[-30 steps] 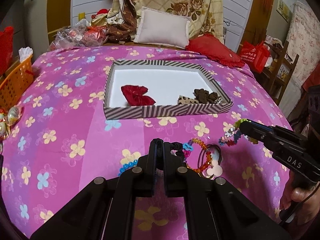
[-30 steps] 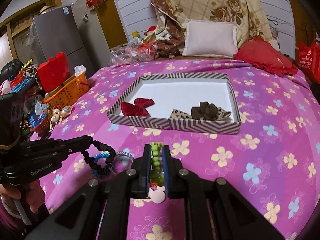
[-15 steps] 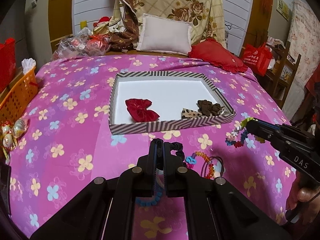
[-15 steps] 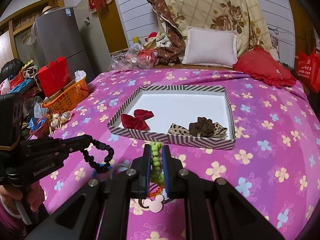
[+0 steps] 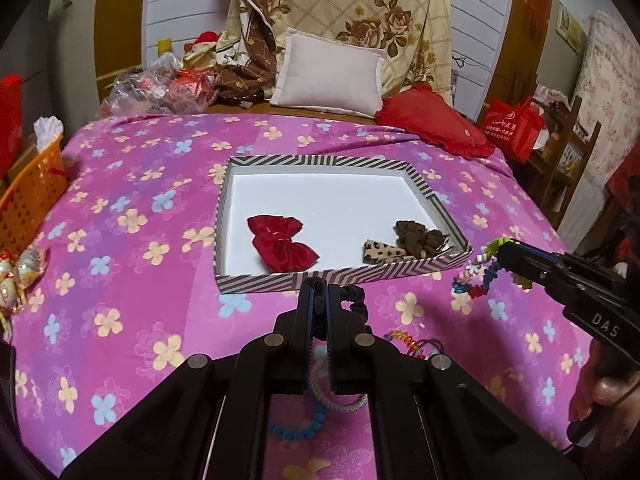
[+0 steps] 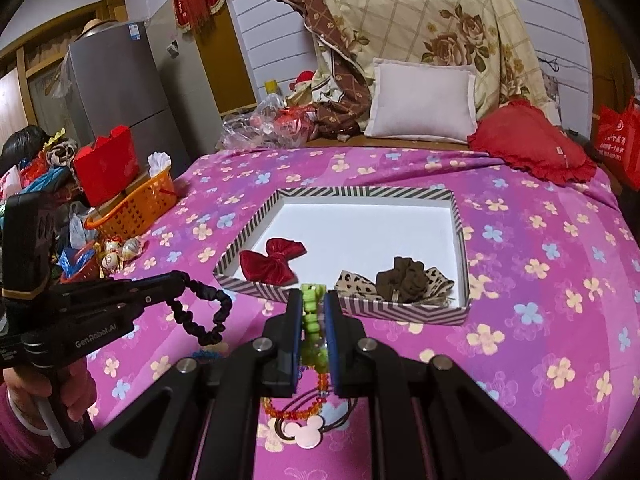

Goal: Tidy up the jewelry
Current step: 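Carry the black scrunchie and beaded bracelet into the tray and release both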

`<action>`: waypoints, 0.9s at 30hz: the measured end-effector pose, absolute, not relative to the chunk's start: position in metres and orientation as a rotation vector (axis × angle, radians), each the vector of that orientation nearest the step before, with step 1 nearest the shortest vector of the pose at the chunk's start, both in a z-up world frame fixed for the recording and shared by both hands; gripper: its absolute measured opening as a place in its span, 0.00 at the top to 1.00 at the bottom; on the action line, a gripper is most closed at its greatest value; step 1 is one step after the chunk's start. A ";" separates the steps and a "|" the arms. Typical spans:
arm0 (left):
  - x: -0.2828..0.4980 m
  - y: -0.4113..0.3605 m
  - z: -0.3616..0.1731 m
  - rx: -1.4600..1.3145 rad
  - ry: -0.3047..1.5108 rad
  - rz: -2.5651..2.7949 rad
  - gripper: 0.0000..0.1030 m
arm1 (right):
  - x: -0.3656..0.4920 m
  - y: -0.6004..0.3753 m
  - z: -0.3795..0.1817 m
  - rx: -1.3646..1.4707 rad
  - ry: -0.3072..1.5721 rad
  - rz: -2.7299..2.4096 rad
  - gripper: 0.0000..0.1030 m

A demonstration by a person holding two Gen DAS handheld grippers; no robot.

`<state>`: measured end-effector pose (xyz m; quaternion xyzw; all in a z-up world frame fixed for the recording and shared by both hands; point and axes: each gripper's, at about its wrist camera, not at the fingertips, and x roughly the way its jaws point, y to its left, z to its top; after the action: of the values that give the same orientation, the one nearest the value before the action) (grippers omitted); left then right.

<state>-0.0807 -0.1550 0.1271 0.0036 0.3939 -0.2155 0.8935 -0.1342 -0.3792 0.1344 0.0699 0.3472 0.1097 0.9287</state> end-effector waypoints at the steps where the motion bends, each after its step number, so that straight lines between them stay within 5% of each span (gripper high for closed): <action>1: -0.079 -0.155 0.128 0.007 0.816 -0.448 1.00 | -0.132 -0.380 0.135 0.140 0.713 0.224 0.89; 27: -0.017 -0.170 0.122 0.033 0.811 -0.393 1.00 | -0.066 -0.384 0.123 0.127 0.733 0.194 0.89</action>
<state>-0.0168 -0.1696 0.1223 0.0158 0.3920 -0.1901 0.9000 -0.0657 -0.3839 0.1232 0.0618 0.3577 0.0947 0.9270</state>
